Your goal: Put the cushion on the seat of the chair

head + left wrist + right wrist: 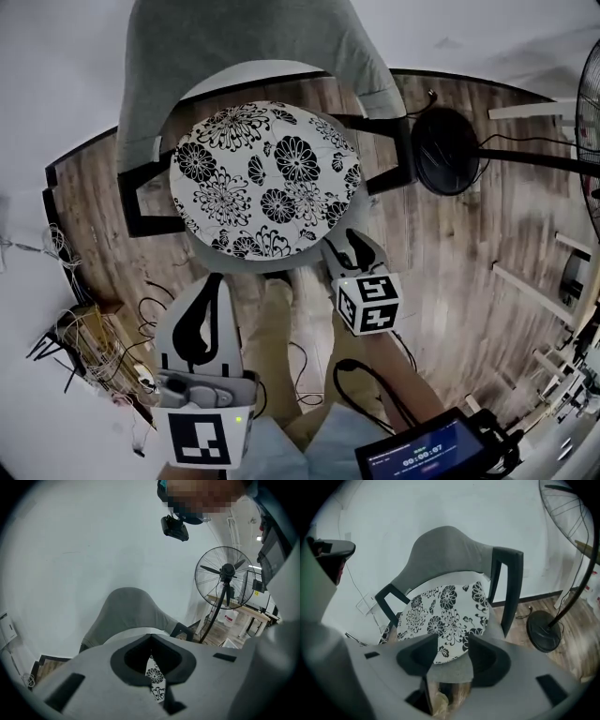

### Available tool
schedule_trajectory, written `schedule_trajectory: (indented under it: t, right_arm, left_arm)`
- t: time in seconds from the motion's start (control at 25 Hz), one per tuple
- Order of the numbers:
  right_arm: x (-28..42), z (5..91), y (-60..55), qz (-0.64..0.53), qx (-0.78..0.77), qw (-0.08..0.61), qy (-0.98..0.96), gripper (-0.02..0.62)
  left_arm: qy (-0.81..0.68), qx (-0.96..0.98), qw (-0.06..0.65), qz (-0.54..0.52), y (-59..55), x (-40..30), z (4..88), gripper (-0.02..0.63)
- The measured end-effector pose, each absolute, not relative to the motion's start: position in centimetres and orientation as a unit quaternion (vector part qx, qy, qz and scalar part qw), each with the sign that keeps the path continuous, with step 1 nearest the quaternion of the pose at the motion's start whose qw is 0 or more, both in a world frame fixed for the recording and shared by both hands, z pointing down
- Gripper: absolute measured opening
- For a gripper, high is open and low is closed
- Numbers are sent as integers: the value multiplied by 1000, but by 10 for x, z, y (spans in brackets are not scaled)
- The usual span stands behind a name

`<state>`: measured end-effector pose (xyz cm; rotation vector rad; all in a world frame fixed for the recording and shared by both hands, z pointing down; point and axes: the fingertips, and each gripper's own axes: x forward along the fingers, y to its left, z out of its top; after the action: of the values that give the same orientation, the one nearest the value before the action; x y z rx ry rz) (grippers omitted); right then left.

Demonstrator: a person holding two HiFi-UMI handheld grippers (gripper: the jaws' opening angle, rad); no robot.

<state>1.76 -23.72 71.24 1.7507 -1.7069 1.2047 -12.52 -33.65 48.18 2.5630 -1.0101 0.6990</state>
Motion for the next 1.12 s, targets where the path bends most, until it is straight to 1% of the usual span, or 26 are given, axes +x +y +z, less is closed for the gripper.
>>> schedule_trajectory:
  t: [0.24,0.48,0.64,0.76,0.84,0.88,1.0,1.12]
  right_arm:
    - [7,757,-224,495,633,178,-567,198]
    - [-17,786,-221,531,614,172,-558,192]
    - [-22,798,-224,560,615,144,-536,162]
    - [-19,804,-223,562,620,161,-523,124]
    - [-18,803,-224,552,623,175,-526,81]
    - [-18,802,-224,548,624,179,-527,27]
    - [-22,797,-225,538,627,189,-531,20]
    - [-28,789,-219,540,625,186,-533,18]
  left_arm:
    - [-344,891,149,255,-327,-130,497,9]
    - [-347,889,145,260,-332,-140,506,9]
    - [-347,887,142,269,-336,-148,511,9]
    - [-349,885,144,270,-339,-153,515,9]
    - [-350,884,147,272,-341,-156,517,9]
    - [-349,884,148,273,-341,-156,517,9]
    - [-343,887,150,272,-342,-154,517,9]
    - [-341,887,151,272,-343,-153,515,9]
